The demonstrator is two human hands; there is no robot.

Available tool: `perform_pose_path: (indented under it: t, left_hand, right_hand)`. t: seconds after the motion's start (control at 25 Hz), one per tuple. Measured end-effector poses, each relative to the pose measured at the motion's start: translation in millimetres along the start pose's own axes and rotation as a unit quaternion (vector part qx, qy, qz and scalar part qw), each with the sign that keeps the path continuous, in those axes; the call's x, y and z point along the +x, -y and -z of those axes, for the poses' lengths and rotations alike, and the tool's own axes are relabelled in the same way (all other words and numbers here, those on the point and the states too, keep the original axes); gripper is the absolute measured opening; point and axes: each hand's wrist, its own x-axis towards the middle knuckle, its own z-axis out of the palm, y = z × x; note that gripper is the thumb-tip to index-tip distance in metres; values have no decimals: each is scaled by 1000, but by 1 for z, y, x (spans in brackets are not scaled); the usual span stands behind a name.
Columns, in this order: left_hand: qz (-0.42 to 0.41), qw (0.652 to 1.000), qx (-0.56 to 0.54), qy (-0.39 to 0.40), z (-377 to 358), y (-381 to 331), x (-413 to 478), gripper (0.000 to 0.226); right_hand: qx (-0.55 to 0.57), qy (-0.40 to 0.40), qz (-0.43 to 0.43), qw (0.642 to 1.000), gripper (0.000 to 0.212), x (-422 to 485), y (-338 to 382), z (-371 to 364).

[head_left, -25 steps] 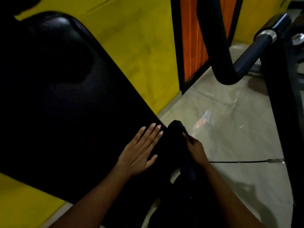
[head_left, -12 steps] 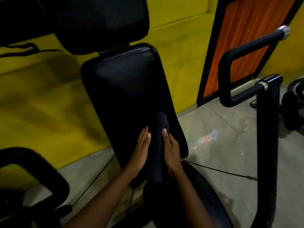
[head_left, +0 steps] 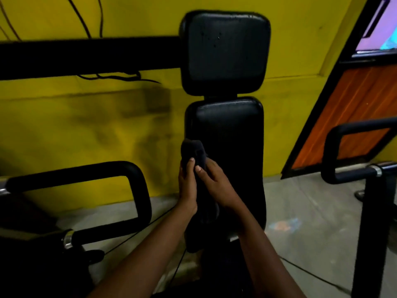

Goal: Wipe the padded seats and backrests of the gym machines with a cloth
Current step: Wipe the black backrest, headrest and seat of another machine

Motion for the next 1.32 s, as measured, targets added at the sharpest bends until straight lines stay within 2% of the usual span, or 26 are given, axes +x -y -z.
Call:
perform_pose_path:
  t: [0.08,0.16,0.28,0.36,0.48,0.6,0.72,0.8,0.88,1.04,1.12,1.16,1.32]
  left_hand:
    - [-3,999,-45,-17,7,-14,15,55]
    - [-25,994,-64,-81,13,-36,34,51]
    - [-65,990,9,-128,14,-69,75,58]
    - [-95,983,86,-131,7,-79,104,67]
    - [-155,965,162,-134,-16,-70,133,66]
    - [-182,950,226,-111,-42,-46,143,66]
    - [-190,932,276,-141,-51,-38,142,62]
    - [-200,929,278,-137,-50,-38,145,62]
    - [-184,932,282,-131,-43,-21,147,73]
    - [-47,950,280,-130,-9,38,143,84]
    - [26,959,254,-123,0,48,144,74]
    - [37,966,231,-115,0,45,144,67]
    - [-52,985,150,-70,-8,26,144,57]
  right_hand:
    - [-72,-32,37,996,34,13,4,2]
    - [-114,-85,47,989,42,28,3,6]
    - [-229,-159,39,959,55,76,-4,15]
    - [-327,-184,55,925,59,112,-13,19]
    - [-451,-210,135,857,60,150,-43,24]
    - [-496,-273,188,802,59,177,-76,27]
    - [-505,-333,236,760,59,184,-92,27]
    - [-499,-339,252,756,58,187,-91,27]
    - [-502,-347,258,749,58,187,-93,27]
    - [-505,-355,260,743,57,188,-95,26]
    - [-496,-354,255,751,55,189,-94,25]
    - [-493,-353,256,753,55,188,-92,26]
    - [-478,-345,250,768,55,182,-98,22]
